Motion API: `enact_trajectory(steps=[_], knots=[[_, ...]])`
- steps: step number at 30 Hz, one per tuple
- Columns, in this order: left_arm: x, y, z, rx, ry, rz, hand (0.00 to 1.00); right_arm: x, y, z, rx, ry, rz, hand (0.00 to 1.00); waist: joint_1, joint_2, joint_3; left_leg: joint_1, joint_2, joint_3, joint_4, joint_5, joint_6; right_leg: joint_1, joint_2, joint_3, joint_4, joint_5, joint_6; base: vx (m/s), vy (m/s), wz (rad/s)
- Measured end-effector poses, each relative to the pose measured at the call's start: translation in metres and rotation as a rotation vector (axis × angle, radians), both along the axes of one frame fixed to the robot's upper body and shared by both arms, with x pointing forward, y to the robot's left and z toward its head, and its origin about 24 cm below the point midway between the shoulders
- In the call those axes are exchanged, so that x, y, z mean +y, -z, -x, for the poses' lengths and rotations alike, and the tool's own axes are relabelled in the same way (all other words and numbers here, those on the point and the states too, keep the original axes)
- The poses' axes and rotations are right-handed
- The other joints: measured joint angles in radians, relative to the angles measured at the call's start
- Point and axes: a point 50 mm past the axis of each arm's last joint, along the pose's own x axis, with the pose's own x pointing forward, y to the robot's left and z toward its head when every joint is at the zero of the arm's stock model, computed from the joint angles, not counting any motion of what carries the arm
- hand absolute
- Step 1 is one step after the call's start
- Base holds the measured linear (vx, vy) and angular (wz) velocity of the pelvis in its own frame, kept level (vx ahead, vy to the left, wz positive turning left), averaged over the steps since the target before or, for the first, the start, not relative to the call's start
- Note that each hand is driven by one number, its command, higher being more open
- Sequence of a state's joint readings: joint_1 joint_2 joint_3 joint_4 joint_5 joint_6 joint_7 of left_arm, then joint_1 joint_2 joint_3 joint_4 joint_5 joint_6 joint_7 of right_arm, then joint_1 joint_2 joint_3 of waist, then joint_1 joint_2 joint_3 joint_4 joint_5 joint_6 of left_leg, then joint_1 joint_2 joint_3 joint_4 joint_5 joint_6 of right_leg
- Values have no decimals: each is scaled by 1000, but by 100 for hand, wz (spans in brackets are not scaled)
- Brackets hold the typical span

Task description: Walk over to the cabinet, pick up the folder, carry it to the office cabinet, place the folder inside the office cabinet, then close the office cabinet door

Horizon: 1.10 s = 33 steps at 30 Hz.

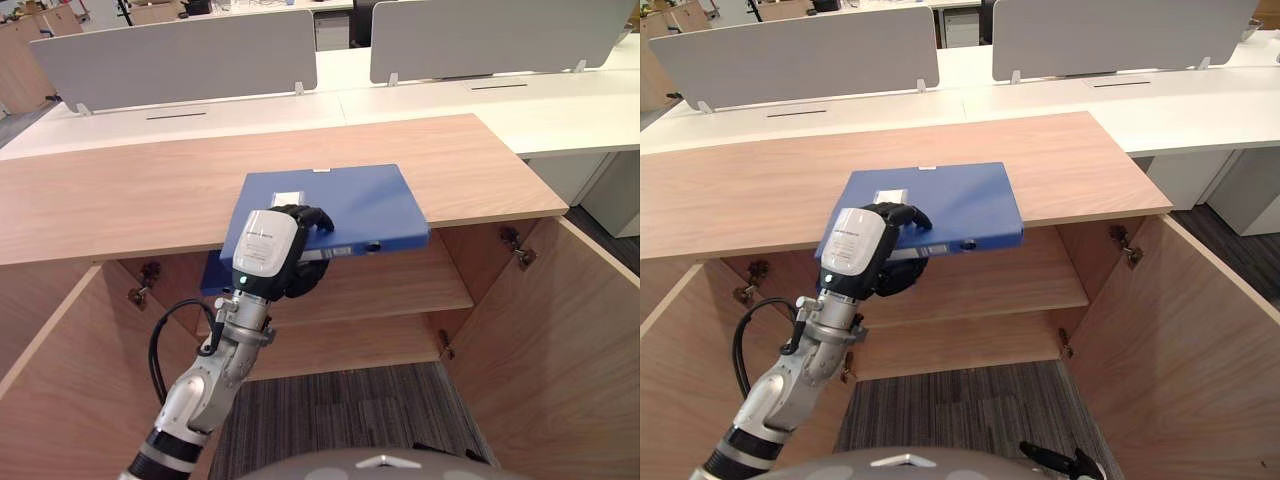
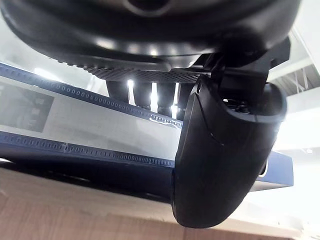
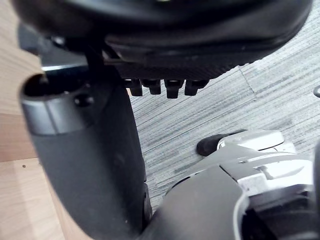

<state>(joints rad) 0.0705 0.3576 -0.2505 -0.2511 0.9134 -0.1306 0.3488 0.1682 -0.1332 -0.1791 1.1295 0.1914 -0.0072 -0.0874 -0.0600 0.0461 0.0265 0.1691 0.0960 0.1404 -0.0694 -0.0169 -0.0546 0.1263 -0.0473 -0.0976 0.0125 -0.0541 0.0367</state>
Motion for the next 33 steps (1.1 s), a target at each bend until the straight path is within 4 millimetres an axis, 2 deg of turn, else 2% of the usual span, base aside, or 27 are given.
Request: enact_trajectory(steps=[4, 8, 12, 17, 22, 24, 27, 33], knots=[[4, -5, 0, -25, -32, 33, 0, -1, 0, -1, -6, 13, 0, 100, -2, 7, 0, 1, 2, 2, -5, 0, 0, 0, 3, 2, -4, 0, 0, 0, 0, 0], [10, -1, 8, 4, -74, 109, 0, -1, -1, -1, -19, 54, -12, 100, -3, 7, 1, 1, 3, 5, -10, -1, -1, -1, 5, 3, -9, 0, 0, 0, 0, 0], [12, -11, 17, -22, -89, 279, 0, 2, -3, -11, -85, 88, -21, 100, 0, 6, 1, -5, 4, 20, 5, -16, -1, -4, 5, 23, -10, 0, 1, 6, 12, -11], [1, -26, 24, -53, -40, 527, 0, 11, -11, -31, -212, 117, -41, 100, 4, 3, 4, -19, 7, 23, 28, -29, -3, -9, 6, 28, -10, -1, 1, 1, 1, -2], [-24, -36, 36, -22, 134, 765, 0, 30, -25, -62, -377, 69, -70, 100, 7, 0, 4, -33, 11, 39, 45, -39, -1, -26, 9, 43, -1, -1, 1, -14, 4, -9], [-37, -41, 40, 11, 243, 869, 0, 37, -35, -78, -469, 95, -86, 100, 7, -1, 4, -36, 11, 43, 47, -41, 0, -32, 9, 48, 1, -1, 2, -17, 12, -6], [-47, -46, 44, 43, 326, 991, 0, 44, -50, -96, -576, 76, -88, 100, 6, -2, 5, -46, 11, 45, 61, -47, 1, -39, 9, 51, 3, 1, 3, -11, 7, -3], [-51, -46, 44, 111, 393, 1189, 0, 41, -99, -127, -869, 139, -58, 100, 5, -2, 5, -47, 12, 50, 67, -51, 1, -40, 9, 58, 4, 2, 5, -6, 5, -2]])
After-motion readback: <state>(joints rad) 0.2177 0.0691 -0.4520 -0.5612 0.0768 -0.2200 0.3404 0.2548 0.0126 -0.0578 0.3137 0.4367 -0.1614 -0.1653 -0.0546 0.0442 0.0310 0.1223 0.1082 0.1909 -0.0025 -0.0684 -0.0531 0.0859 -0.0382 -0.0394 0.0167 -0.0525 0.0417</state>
